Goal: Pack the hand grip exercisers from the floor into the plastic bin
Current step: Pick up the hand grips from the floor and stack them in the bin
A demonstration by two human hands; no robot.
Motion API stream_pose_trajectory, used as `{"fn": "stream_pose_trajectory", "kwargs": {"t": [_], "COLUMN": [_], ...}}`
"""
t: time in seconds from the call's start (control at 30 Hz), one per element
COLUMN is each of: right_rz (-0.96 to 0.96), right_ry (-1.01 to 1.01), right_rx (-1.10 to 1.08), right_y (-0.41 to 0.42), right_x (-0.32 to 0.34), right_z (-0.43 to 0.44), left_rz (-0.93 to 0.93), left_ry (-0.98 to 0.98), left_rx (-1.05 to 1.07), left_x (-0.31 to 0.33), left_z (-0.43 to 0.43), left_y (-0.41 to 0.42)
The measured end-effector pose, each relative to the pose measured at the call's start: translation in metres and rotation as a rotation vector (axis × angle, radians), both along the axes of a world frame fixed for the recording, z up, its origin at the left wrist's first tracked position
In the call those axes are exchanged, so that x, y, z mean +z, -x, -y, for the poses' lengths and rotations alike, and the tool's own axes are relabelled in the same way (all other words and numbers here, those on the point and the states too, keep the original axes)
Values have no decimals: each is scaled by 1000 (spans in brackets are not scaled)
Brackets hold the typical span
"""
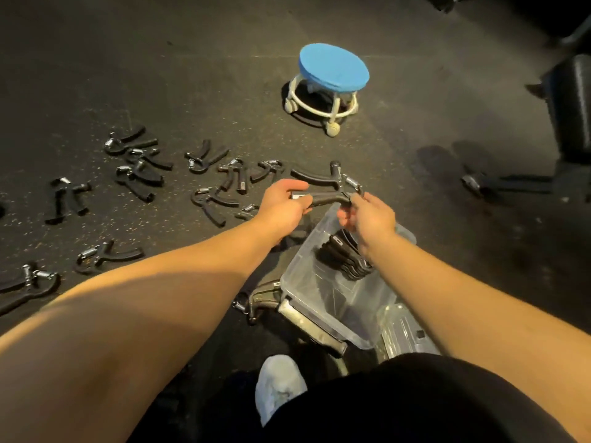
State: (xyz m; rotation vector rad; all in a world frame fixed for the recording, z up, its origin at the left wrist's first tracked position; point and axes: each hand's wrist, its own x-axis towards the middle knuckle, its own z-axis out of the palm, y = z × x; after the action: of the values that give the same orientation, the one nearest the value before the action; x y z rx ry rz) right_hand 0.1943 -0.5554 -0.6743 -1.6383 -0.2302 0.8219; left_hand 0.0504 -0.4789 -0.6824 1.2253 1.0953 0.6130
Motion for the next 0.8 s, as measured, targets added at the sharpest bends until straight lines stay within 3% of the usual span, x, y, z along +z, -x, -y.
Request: {"fn": "stream_pose_trajectory", "kwargs": {"t": [0.17, 0.3, 0.5, 0.63, 0.8], "right_rz": [-182, -292, -277, -247, -172], "right_ry": [-120, -93, -55, 9, 155], "right_rx": [-302, -519, -685, -745, -779], "right_y": [1, -7, -14, -16, -16], "right_x": [-34, -55, -87, -107, -134], "right_z": [31, 47, 50, 49, 48], "left_rz": [-109, -48, 46, -34, -264], "left_ry": [-101, 27, 245, 211, -11], "left_rx": [-118, -114, 102, 46, -82], "left_x": [-21, -47, -90, -113, -148], "left_z": [24, 40, 65, 67, 64], "left_y": [-36, -59, -84, -94, -97]}}
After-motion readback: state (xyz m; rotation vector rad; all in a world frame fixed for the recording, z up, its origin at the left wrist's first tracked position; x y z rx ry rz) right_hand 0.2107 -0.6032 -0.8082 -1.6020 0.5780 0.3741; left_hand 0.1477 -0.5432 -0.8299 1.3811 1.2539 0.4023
